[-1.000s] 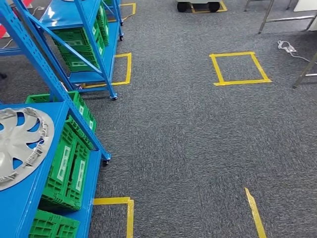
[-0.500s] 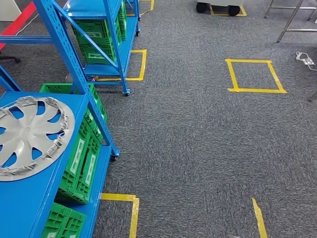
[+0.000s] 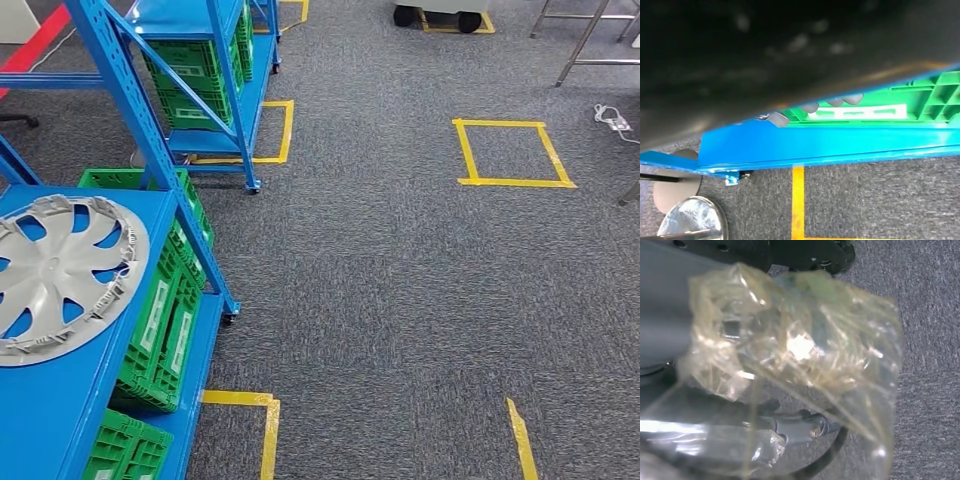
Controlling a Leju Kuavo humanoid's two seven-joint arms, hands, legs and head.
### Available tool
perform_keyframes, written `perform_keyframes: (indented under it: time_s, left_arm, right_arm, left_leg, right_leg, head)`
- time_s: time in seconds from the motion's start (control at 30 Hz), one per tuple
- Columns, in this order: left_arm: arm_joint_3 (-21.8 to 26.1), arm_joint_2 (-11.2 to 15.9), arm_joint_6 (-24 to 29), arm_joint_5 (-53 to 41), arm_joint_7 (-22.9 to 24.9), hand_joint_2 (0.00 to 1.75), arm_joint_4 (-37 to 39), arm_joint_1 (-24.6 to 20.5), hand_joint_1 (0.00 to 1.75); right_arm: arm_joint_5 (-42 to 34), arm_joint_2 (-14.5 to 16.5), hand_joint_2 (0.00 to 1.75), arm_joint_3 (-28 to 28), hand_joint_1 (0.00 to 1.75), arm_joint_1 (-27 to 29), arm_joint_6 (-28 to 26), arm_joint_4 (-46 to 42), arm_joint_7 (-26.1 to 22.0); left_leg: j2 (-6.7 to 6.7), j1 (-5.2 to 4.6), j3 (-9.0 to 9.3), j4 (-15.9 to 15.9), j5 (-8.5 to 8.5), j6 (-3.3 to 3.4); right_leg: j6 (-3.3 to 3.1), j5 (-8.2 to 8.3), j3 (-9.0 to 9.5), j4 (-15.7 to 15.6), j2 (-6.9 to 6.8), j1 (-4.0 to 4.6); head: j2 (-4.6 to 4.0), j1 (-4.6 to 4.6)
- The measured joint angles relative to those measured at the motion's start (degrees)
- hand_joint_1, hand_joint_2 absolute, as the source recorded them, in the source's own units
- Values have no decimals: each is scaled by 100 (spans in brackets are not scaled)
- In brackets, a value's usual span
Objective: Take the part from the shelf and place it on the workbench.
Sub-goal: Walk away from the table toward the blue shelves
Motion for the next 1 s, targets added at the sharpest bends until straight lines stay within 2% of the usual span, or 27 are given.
perform_keyframes:
  time_s: [0.33,1.0]
  left_arm:
    - [2,1,-10,-48,-28,0,0,0,0]
    - [248,3,-132,-677,-423,0,38,-75,0]
  right_arm:
    - [26,1,0,-95,0,0,1,0,-5]
    - [140,7,0,-246,0,-2,54,-12,-47]
  left_leg:
    - [1,19,10,-3,6,-6]
    - [1,19,12,-4,7,-8]
  right_leg:
    - [-1,-3,9,2,0,15]
    - [-1,-3,12,2,0,15]
  head:
    - [0,-1]
    - [0,0]
